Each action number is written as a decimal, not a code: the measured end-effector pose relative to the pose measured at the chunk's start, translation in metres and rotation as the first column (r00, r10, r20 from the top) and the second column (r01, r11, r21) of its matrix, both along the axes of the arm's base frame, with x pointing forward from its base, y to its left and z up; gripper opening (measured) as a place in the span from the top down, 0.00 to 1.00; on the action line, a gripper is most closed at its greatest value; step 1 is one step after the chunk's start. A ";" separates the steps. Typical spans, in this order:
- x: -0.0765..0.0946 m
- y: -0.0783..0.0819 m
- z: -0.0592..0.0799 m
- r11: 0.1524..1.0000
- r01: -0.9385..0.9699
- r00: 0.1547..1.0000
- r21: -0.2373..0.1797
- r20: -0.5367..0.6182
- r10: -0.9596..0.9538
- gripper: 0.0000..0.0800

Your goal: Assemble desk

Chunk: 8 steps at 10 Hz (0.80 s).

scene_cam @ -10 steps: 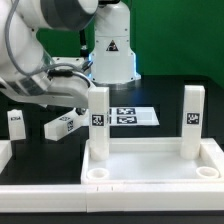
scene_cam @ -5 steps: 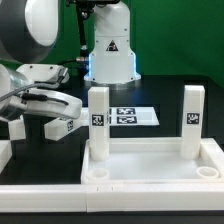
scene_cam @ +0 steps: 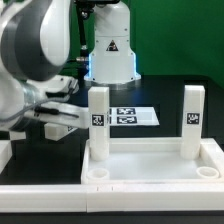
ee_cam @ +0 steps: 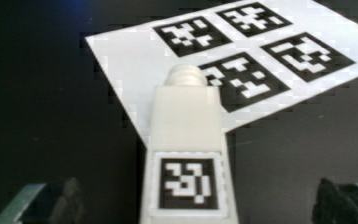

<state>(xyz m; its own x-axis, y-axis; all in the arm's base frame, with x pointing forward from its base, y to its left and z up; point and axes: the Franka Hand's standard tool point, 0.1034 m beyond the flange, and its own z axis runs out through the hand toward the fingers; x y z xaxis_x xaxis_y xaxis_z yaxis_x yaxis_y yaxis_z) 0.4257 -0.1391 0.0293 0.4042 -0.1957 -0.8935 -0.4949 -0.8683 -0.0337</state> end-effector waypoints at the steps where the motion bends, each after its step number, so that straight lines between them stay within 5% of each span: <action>1: 0.002 0.000 -0.005 1.000 -0.005 1.000 -0.004 0.005 0.005 0.19; 6: -0.004 0.004 -0.017 1.000 -0.012 1.000 -0.012 0.011 0.012 0.22; 7: -0.004 0.004 -0.017 1.000 -0.012 1.000 -0.012 0.011 0.012 0.47; 8: -0.004 0.005 -0.017 1.000 -0.012 1.000 -0.012 0.011 0.012 0.47</action>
Offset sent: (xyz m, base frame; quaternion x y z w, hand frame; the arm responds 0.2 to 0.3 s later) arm -0.0165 0.0158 -0.0126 -0.0126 0.0129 0.0102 0.9998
